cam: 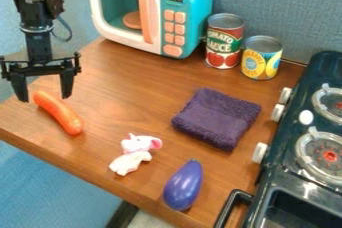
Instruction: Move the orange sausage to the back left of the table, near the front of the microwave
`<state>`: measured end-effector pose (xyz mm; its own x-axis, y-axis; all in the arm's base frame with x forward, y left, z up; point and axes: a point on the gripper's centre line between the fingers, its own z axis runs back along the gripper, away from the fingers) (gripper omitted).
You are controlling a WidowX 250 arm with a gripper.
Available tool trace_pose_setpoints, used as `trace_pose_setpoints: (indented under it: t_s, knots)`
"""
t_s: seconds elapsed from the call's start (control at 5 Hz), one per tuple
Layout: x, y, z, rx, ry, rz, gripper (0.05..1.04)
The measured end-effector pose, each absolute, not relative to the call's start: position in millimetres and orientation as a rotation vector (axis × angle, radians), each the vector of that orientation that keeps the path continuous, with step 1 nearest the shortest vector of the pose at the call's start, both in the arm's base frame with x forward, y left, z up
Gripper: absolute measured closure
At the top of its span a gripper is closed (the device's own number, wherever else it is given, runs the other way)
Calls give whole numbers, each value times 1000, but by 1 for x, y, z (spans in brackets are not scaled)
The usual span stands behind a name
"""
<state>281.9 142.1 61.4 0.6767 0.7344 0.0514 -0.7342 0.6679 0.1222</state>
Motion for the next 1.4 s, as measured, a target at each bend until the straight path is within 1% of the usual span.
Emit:
trace_pose_setpoints:
  t_s: [0.2,0.6,0.8,1.0,1.2,1.4]
  knots:
    - [284,144,53,138,34,849,79]
    - [289,141,45,123,42,924,79]
    - [292,142,40,120,28,986,79]
    - [292,137,32,91,14,1068,79]
    - [292,137,18,93,35,1115,136]
    - [293,135,18,112,35,1125,311]
